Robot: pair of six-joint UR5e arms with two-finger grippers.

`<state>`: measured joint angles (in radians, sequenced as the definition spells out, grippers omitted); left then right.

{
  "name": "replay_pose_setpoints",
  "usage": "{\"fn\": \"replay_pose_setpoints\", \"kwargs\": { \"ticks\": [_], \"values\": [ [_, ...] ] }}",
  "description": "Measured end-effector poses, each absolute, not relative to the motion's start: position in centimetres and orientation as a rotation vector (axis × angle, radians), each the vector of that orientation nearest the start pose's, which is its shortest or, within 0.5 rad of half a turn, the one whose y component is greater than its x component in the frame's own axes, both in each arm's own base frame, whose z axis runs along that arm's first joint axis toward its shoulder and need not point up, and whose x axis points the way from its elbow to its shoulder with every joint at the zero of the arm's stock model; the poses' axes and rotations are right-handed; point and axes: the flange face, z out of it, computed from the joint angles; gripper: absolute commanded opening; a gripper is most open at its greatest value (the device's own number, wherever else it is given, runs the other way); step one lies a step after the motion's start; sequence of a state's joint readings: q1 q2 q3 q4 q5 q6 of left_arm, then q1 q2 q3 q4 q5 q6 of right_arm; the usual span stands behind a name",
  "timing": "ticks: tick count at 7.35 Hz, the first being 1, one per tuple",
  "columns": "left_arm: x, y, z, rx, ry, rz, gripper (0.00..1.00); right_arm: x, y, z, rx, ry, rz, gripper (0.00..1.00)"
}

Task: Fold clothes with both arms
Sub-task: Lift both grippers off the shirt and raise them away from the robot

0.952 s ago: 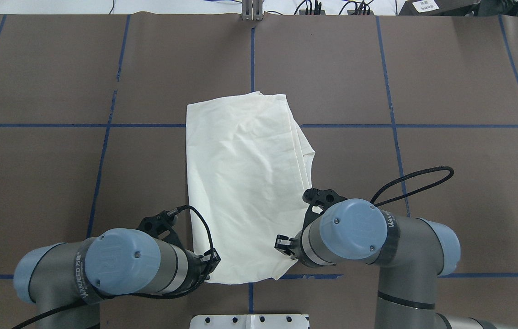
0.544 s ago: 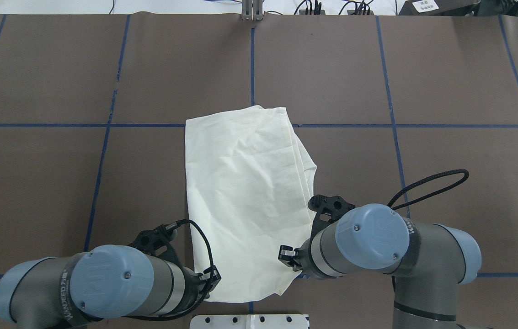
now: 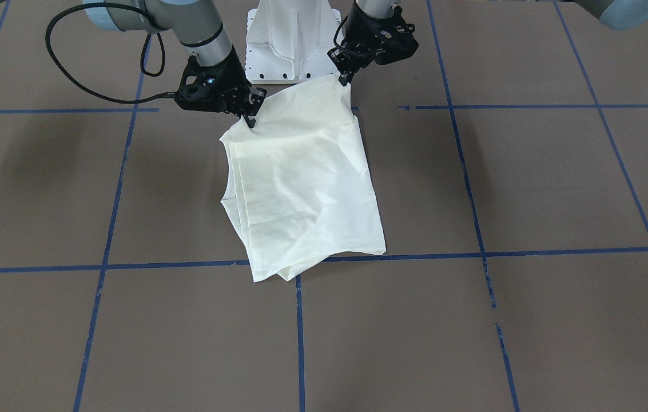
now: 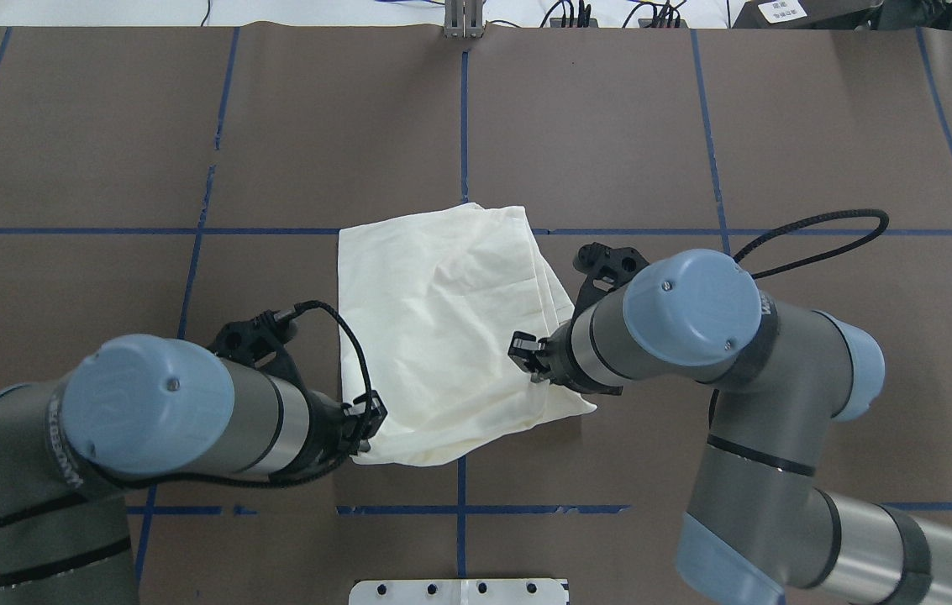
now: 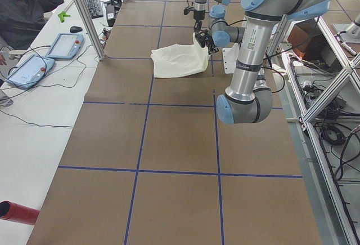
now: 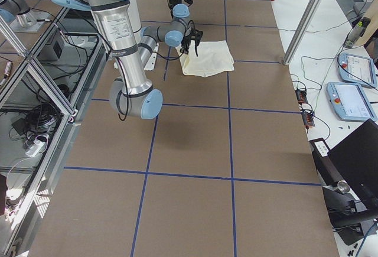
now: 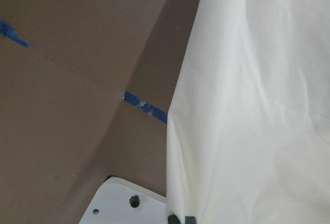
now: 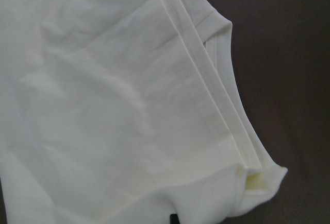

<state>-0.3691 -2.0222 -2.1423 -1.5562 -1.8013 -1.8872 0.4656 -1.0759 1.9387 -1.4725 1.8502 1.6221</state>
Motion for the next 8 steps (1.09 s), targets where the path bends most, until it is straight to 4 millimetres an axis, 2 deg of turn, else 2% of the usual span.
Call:
{"fn": "replay_pose_setpoints", "kwargs": {
  "ticks": [3,5,6,7,8],
  "values": [
    [43.2,-41.9,16.8,-0.098,1.009,-0.576,0.00,-50.2,-46.4,20.8,0.000,-0.980,0.411,0.00],
    [44.9,-48.0,19.4,-0.057,0.992,-0.599,0.00,-52.5,-51.5,21.0,0.011,-0.962,0.437,0.00],
    [45.9,-49.9,21.2,-0.046,0.990,-0.608,0.61,-53.9,-53.2,21.5,0.007,-0.939,0.445,0.99],
    [46.5,-51.3,22.5,-0.037,0.987,-0.618,1.00,-55.0,-54.4,22.5,0.007,-0.930,0.448,1.00],
    [46.7,-52.4,23.1,-0.014,0.982,-0.627,1.00,-55.6,-55.4,23.7,0.014,-0.936,0.449,1.00]
  ]
}}
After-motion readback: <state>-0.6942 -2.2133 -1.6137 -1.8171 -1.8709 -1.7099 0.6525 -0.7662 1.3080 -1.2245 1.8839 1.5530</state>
